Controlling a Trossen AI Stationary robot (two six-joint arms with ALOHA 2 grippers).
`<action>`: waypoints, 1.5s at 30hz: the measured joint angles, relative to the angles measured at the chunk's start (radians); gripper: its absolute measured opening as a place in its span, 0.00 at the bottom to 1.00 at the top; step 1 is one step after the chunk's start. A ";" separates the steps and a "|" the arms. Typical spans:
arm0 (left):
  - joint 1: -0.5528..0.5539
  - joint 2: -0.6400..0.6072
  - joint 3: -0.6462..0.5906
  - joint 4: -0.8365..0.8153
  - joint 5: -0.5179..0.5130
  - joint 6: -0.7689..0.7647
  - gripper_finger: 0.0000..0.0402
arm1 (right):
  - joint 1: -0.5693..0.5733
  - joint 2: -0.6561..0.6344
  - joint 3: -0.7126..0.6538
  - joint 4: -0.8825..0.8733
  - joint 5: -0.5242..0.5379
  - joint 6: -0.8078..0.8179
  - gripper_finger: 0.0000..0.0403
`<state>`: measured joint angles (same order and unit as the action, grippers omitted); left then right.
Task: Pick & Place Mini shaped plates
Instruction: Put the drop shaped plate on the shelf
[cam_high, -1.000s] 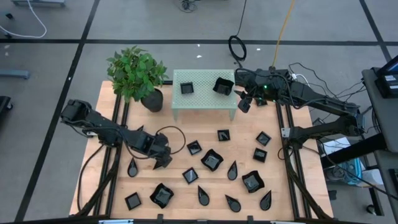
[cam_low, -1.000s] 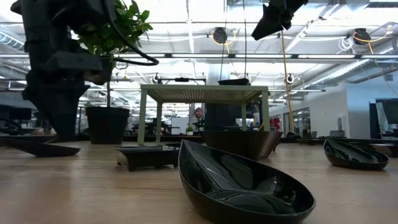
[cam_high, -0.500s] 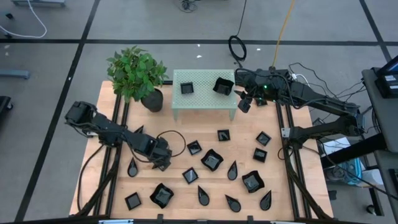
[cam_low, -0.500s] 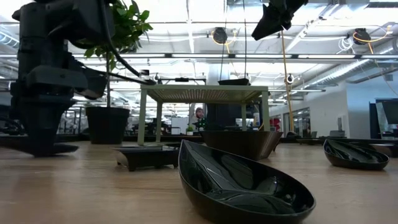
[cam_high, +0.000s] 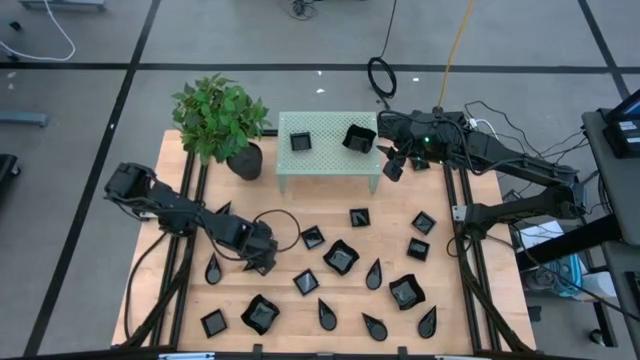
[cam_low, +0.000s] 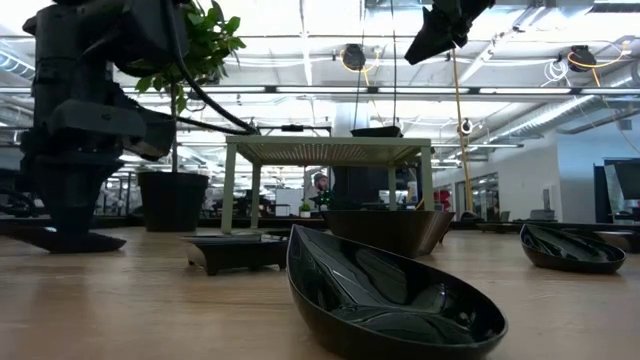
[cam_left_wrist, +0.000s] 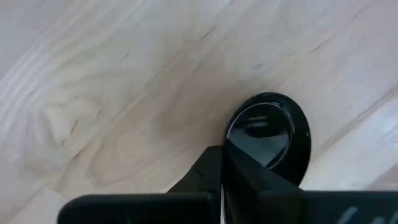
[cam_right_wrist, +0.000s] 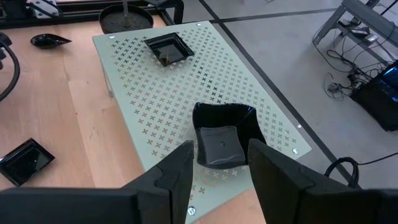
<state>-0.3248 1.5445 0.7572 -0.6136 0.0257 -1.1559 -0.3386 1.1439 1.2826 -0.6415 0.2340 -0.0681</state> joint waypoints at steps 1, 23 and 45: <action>0.000 -0.011 -0.001 0.001 -0.001 0.000 0.03 | 0.000 0.000 0.000 0.000 0.000 0.000 0.35; 0.210 -0.235 0.245 0.163 -0.259 0.435 0.03 | 0.000 0.000 0.000 0.001 0.000 0.002 0.35; 0.632 0.160 0.694 0.182 -0.240 0.812 0.02 | 0.000 0.000 0.000 0.000 0.000 -0.031 0.35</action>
<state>0.3074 1.7047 1.4515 -0.4317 -0.2139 -0.3442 -0.3386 1.1439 1.2823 -0.6415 0.2344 -0.0995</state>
